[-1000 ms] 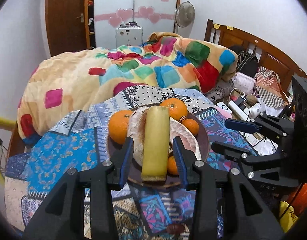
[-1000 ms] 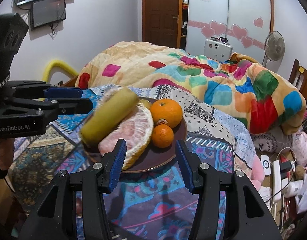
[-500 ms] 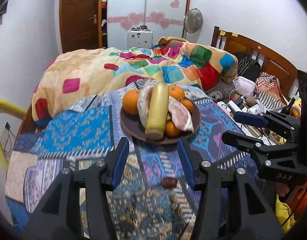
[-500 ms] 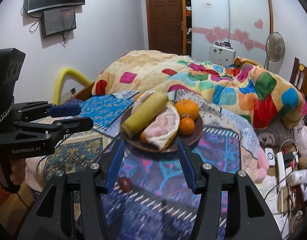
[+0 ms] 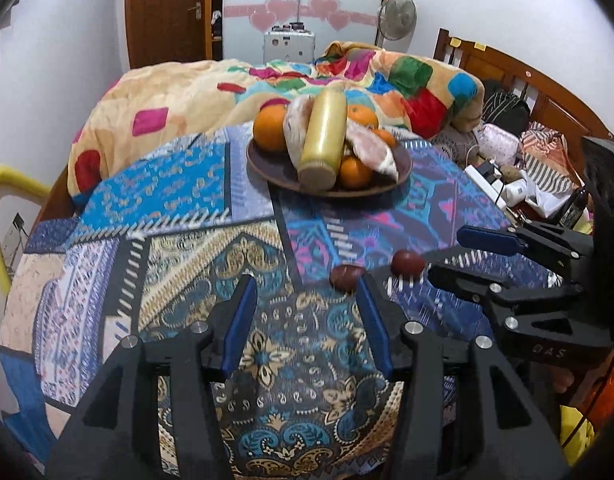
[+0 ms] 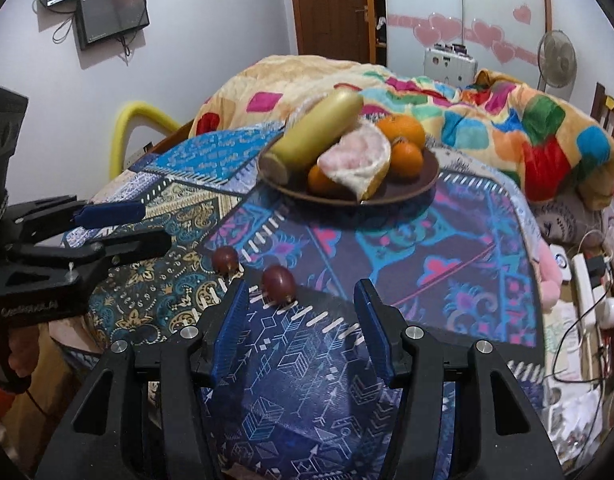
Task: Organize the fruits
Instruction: 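Grasp a small dark red plum from the quilt with the right tool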
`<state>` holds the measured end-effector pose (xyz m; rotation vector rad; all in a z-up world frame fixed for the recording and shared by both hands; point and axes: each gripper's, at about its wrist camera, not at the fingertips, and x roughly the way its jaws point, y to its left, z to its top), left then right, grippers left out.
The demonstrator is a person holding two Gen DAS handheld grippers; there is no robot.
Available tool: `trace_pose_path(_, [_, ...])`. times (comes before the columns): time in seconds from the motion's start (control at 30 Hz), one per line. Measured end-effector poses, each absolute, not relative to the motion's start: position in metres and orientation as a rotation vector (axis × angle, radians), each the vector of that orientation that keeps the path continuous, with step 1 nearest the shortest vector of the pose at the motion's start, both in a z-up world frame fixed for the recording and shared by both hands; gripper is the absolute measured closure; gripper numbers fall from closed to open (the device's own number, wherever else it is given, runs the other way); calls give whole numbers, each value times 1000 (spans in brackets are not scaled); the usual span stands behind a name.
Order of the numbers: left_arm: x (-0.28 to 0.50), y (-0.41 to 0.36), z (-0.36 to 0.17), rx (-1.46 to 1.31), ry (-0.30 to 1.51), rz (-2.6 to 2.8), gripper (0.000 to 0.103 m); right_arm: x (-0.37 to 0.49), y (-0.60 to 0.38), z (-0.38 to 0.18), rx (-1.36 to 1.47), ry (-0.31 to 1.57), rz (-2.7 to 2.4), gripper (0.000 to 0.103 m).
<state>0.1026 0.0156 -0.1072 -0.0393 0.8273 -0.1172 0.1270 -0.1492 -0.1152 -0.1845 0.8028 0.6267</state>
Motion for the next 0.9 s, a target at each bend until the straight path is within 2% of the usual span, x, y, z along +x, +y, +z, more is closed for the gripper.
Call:
trace_pose_path(0.1, [101,15,-115,-31,841,-120,52,128,-145,-121,-182,818,638,53])
trace_pose_path(0.33, [103,7,-124,-16,850,-159,52,130,-132,-130,-208,829,657,79])
trace_pose_path(0.43, [107,2,-127,-17,861,-176,52,131,-132,-130,-204,821,669,85])
trace_pose_path(0.63, [115,-9,-131,-13,869,-205,54,130,-141,-125,-191,807,661,85])
trace_pose_path(0.9, [128,-21,-136,-8,882,-198,77,132,-166,-115,-170,780,618,85])
